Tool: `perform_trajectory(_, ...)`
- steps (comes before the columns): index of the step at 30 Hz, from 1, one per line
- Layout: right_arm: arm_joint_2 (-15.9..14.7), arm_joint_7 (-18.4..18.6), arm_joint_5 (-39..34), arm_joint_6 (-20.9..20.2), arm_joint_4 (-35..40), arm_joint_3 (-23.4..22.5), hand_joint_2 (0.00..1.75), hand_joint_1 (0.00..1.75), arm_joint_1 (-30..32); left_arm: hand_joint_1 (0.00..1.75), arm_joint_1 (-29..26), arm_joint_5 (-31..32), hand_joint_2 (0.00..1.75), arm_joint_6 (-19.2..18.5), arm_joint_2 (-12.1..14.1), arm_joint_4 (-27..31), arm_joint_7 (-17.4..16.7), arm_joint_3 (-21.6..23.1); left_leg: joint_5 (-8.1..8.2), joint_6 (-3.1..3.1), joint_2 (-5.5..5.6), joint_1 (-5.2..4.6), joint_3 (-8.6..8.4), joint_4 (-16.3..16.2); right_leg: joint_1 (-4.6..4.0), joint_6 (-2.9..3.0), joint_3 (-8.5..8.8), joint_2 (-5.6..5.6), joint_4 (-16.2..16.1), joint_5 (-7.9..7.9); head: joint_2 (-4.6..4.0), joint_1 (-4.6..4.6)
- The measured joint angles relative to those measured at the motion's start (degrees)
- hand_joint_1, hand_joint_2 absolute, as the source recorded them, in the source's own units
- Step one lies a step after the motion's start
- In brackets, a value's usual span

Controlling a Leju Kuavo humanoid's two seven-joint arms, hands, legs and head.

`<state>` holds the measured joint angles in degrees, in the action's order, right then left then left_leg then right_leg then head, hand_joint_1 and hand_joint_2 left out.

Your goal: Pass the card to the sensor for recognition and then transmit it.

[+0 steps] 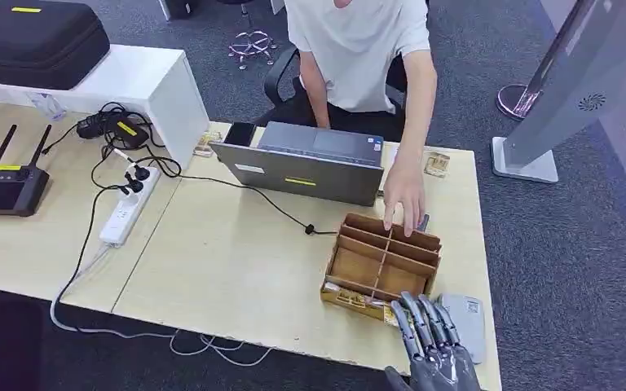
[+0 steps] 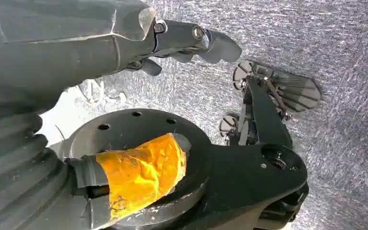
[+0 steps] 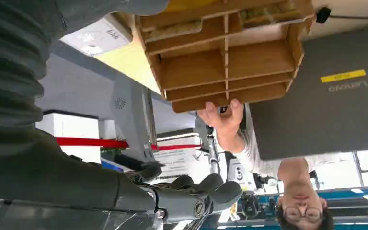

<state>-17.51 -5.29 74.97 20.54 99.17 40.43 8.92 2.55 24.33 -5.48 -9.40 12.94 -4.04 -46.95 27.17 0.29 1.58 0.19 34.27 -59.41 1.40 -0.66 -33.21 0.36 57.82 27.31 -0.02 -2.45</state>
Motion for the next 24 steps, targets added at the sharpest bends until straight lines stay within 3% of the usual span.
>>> perform_trajectory(14,5.14,-1.27,5.9,5.36,-14.35,-0.24,1.75,0.0,-7.18,0.0,0.32,3.17,1.75,-1.14,0.24,0.0,0.0,0.02,0.0,-0.01,-0.01,0.0,-0.01,0.0,0.0,0.0,0.01,0.01,0.01,0.0,0.0,0.0)
perform_trajectory(19,9.03,1.13,9.95,5.95,-17.1,-0.87,1.75,0.0,-8.01,0.0,0.39,3.63,1.75,-1.38,0.44,0.0,0.0,0.02,-0.01,-0.01,0.0,0.03,-0.01,0.0,-0.02,0.01,0.0,0.01,0.02,0.01,0.0,0.0)
perform_trajectory(24,10.74,1.79,10.27,5.92,-17.93,-1.33,1.75,0.0,-8.29,0.0,0.41,4.2,1.75,-1.58,0.59,0.0,0.0,0.0,-0.01,-0.01,-0.01,0.04,0.0,0.0,-0.03,0.01,0.01,0.01,0.02,0.01,0.0,0.0)
